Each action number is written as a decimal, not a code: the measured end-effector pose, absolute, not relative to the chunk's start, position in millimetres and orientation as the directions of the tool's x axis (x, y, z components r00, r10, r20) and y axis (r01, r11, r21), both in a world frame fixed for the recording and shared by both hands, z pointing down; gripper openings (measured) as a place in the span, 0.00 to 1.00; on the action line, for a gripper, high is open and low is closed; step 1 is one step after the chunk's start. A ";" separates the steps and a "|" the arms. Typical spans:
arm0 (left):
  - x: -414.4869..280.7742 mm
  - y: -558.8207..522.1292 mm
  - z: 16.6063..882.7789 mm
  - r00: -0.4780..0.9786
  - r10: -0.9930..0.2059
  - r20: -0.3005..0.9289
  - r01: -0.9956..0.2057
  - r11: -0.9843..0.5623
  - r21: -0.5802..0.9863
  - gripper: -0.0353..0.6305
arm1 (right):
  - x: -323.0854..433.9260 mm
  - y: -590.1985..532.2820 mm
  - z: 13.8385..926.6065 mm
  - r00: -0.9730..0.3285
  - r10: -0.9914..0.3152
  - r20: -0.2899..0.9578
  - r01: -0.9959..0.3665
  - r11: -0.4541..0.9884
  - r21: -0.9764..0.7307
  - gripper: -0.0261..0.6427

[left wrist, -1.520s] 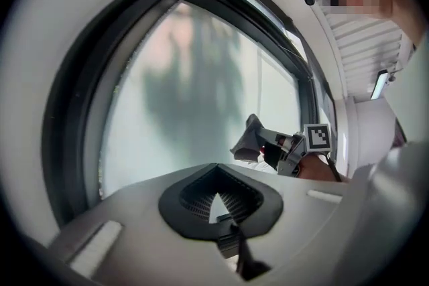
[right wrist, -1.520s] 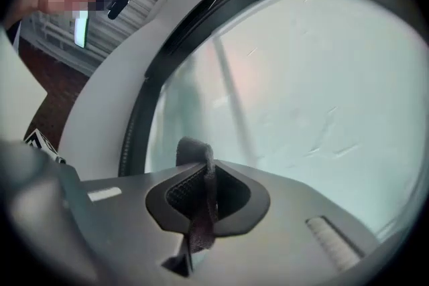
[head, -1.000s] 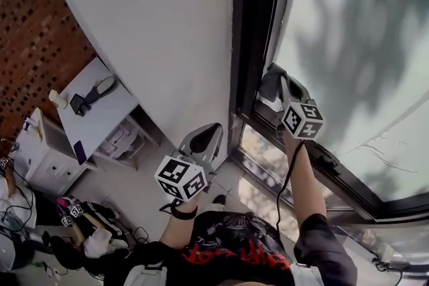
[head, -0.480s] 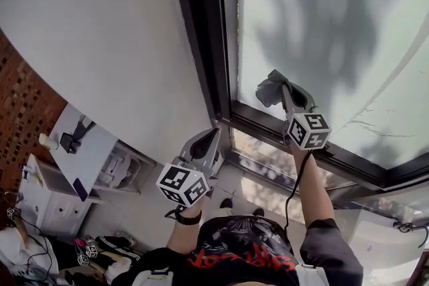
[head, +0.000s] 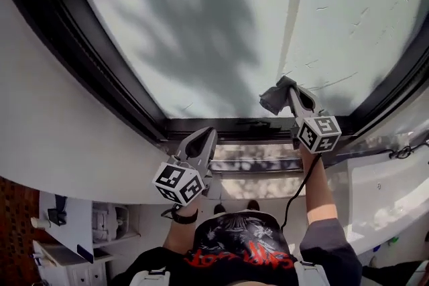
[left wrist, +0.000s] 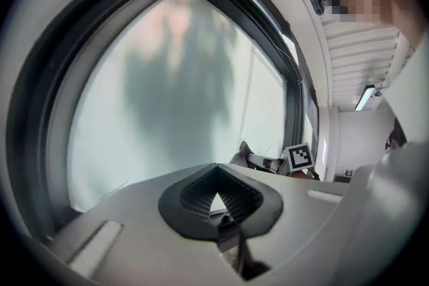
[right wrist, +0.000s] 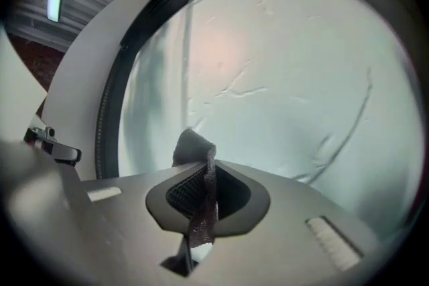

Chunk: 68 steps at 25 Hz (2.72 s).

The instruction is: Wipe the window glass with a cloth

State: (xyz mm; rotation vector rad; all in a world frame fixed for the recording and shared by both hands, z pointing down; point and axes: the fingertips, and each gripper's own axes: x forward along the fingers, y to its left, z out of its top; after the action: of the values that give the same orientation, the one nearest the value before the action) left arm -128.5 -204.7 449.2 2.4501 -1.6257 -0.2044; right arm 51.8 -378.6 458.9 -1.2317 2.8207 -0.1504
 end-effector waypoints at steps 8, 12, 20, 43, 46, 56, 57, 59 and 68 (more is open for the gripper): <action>-56.9 -233.7 432.1 0.512 -0.859 -0.014 -0.839 -0.503 0.207 0.06 | 256.8 -422.4 482.7 -0.349 -0.935 0.063 -0.928 0.336 -0.159 0.07; -31.3 -242.1 431.5 0.550 -0.835 -0.006 -0.818 -0.540 0.200 0.06 | 341.7 -431.1 502.4 -0.160 -0.981 0.112 -0.971 0.136 -0.195 0.07; -43.2 -245.6 443.5 0.497 -0.867 0.019 -0.851 -0.483 0.208 0.06 | 295.5 -397.0 465.0 -0.275 -0.961 -0.016 -0.926 0.269 -0.263 0.07; -286.2 -79.5 540.9 -0.164 -0.986 0.031 -0.969 0.167 0.184 0.06 | -283.2 -257.0 576.0 -0.901 -0.424 -0.089 -0.426 0.905 -0.005 0.07; -307.0 -99.0 499.9 -0.135 -0.991 0.022 -0.964 0.136 0.228 0.06 | -282.9 -277.6 539.6 -0.886 -0.460 -0.055 -0.461 0.887 0.019 0.07; -214.5 -202.4 470.6 0.221 -0.975 -0.004 -0.941 -0.214 0.263 0.06 | -82.3 -346.0 510.6 -0.648 -0.758 -0.077 -0.761 0.647 0.036 0.07; -199.8 -209.6 470.6 0.258 -0.966 -0.002 -0.932 -0.250 0.262 0.06 | -55.7 -351.2 510.4 -0.612 -0.787 -0.078 -0.791 0.612 0.026 0.07; -171.2 -221.9 471.0 0.325 -0.946 0.004 -0.914 -0.313 0.259 0.06 | -1.5 -360.9 514.1 -0.532 -0.843 -0.071 -0.846 0.533 0.007 0.07; -67.0 -249.4 468.1 0.488 -0.873 0.007 -0.844 -0.469 0.261 0.06 | 250.4 -418.3 554.6 -0.115 -0.992 0.044 -0.993 0.113 -0.043 0.07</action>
State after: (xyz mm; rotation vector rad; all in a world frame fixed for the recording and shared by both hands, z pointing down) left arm -67.0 -249.4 468.1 2.5046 -1.4709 -0.1860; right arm 250.4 -418.3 554.6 -2.0931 2.3468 -0.0969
